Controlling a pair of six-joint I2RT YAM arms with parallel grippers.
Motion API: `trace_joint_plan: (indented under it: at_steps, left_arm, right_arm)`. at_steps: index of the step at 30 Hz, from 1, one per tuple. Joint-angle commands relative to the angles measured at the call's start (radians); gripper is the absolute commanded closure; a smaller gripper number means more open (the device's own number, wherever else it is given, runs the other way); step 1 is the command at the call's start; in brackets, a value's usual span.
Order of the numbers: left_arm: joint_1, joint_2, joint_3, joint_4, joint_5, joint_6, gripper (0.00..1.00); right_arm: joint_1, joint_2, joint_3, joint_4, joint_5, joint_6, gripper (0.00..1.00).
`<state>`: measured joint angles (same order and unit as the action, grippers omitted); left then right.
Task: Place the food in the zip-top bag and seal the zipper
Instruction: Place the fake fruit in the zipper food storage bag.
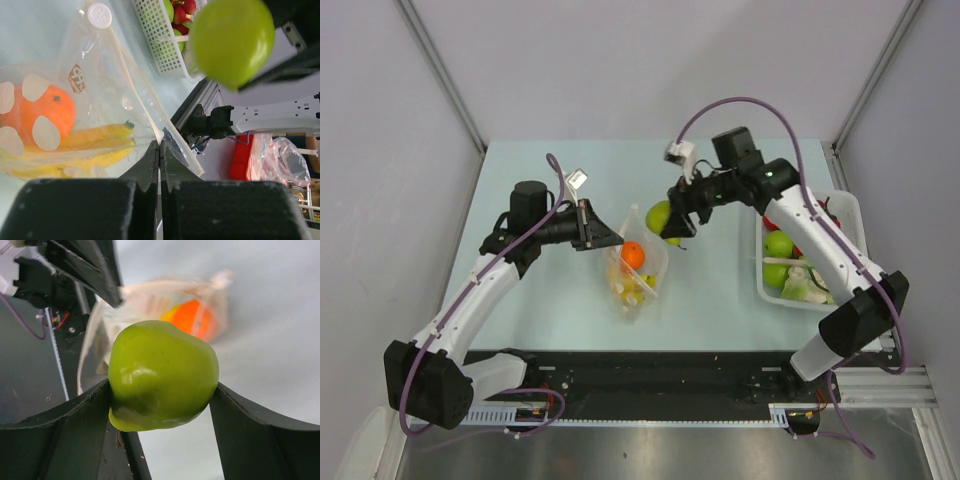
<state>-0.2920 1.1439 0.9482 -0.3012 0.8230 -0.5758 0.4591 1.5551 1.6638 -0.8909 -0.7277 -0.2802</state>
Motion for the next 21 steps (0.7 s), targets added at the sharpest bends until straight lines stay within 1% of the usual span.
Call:
trace_joint_plan:
  at_steps: [1, 6, 8, 9, 10, 11, 13, 14, 16, 17, 19, 21]
  left_arm:
    - [0.007, -0.029, 0.014, 0.036, 0.033, -0.013, 1.0]
    - [0.007, -0.032, -0.005, 0.083, 0.039, -0.044, 1.0]
    - [0.007, -0.029, -0.009, 0.089, 0.044, -0.048, 1.0]
    - [0.007, -0.03, -0.009, 0.091, 0.047, -0.048, 1.0]
    - [0.007, -0.029, -0.008, 0.091, 0.047, -0.048, 1.0]
    - [0.007, -0.03, -0.008, 0.088, 0.047, -0.048, 1.0]
    - [0.007, -0.033, -0.012, 0.099, 0.05, -0.052, 1.0]
    - [0.007, -0.035, -0.014, 0.102, 0.05, -0.055, 1.0]
    - [0.007, -0.033, -0.019, 0.105, 0.051, -0.059, 1.0]
    - [0.008, -0.033, -0.02, 0.106, 0.051, -0.059, 1.0]
    - [0.008, -0.033, -0.022, 0.109, 0.054, -0.059, 1.0]
    - [0.008, -0.035, -0.026, 0.112, 0.051, -0.059, 1.0]
  right_arm:
    - [0.108, 0.078, 0.06, 0.058, 0.02, 0.015, 0.48]
    - [0.167, 0.161, -0.002, 0.167, 0.037, 0.042, 0.51]
    - [0.199, 0.178, -0.013, 0.202, 0.05, 0.055, 0.51]
    - [0.21, 0.193, -0.018, 0.213, 0.059, 0.062, 0.49]
    - [0.228, 0.2, -0.013, 0.225, 0.082, 0.068, 0.47]
    - [0.239, 0.209, -0.007, 0.237, 0.097, 0.084, 0.37]
    - [0.248, 0.223, 0.023, 0.236, 0.137, 0.09, 0.27]
    - [0.253, 0.221, 0.031, 0.237, 0.158, 0.099, 0.12]
    - [0.244, 0.203, 0.054, 0.222, 0.168, 0.095, 0.03]
    - [0.228, 0.192, 0.054, 0.202, 0.163, 0.092, 0.0]
    - [0.192, 0.14, 0.048, 0.175, 0.118, 0.082, 0.0]
    - [0.123, 0.1, 0.042, 0.118, 0.067, 0.07, 0.0]
